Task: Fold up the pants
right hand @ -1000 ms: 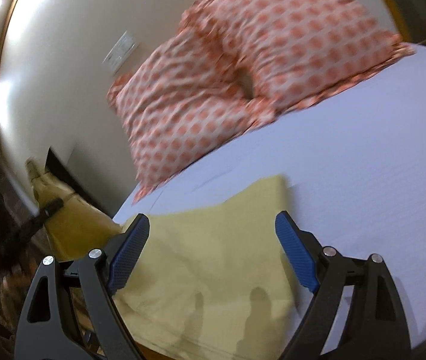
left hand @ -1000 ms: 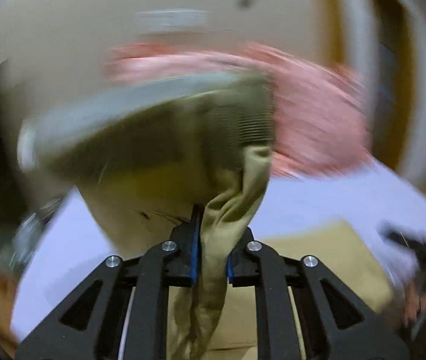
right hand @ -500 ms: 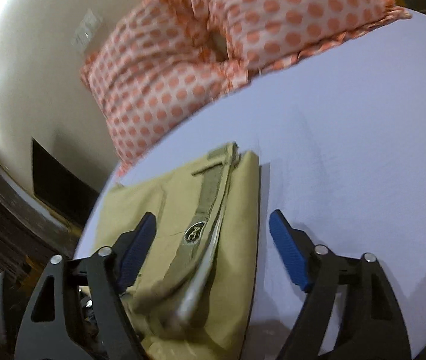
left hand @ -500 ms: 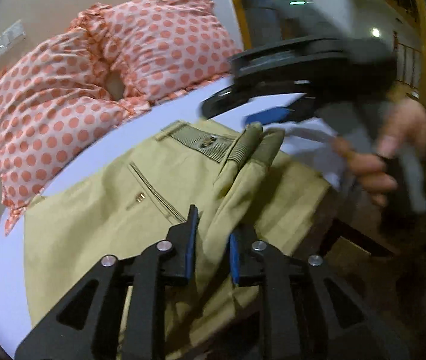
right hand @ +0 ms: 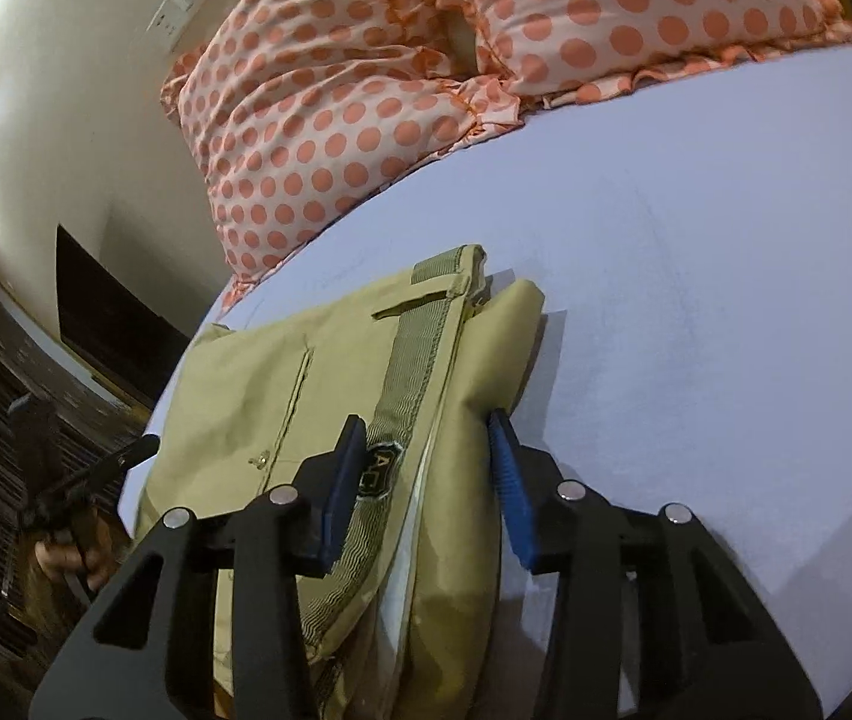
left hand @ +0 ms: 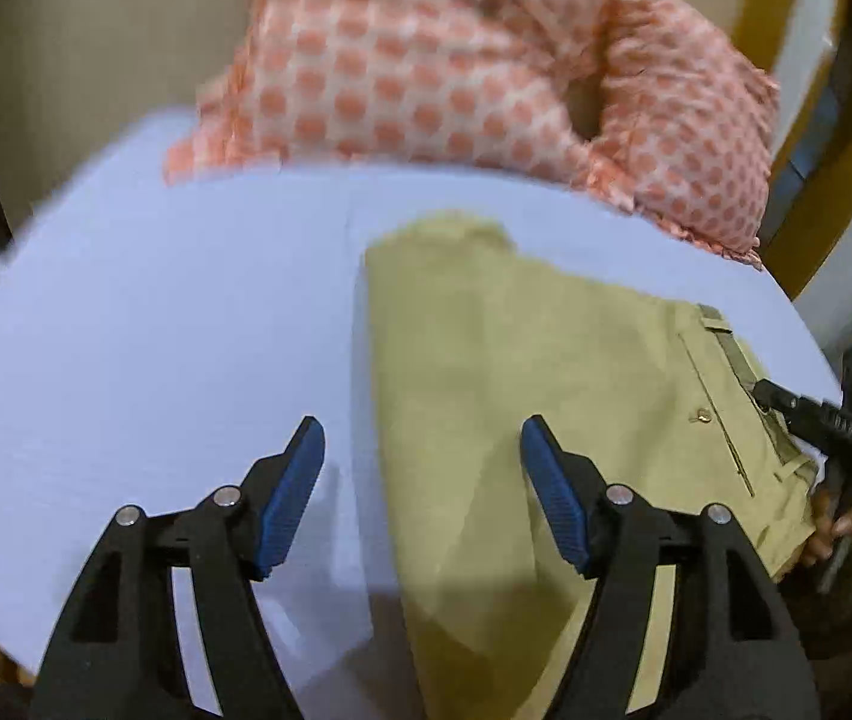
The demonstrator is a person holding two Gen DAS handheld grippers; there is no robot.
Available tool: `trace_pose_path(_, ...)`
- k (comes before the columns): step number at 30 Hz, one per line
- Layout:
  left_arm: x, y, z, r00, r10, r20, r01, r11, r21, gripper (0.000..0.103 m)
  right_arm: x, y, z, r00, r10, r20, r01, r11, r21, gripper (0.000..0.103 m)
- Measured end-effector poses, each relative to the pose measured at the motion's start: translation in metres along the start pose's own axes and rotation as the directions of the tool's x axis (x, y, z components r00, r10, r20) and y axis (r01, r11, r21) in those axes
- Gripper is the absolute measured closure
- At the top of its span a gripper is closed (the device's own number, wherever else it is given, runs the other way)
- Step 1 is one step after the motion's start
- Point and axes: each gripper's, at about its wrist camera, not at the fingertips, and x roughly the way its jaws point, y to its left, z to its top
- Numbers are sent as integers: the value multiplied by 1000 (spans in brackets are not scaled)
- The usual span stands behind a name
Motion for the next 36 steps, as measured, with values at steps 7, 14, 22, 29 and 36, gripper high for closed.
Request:
trace_pose_path(7,24,-4,-1,980,-164,-116,161,986,-40,81,6,-21,7,977,202,-69,-189,970,152,90)
trace_pose_path(14,23,-35,42,992,-115,-45,118,991,65,96,0,7,76,978,206,-11,-205,977,64,93)
trace_pose_path(22,95,-68,125,992,108,62,-116,982,151,89,42,-20,149,992,-97,79,94,995,35,90)
trace_pose_path(29,60,-48,105,989,79,128,-91,992,84,64,21,-26,131,989,-121,90,119,992,28,62)
trace_pose_path(36,99,-77,78,992,-93,-80,100,992,82,52,63,-9,118,989,-127,-80,126,992,-16,39)
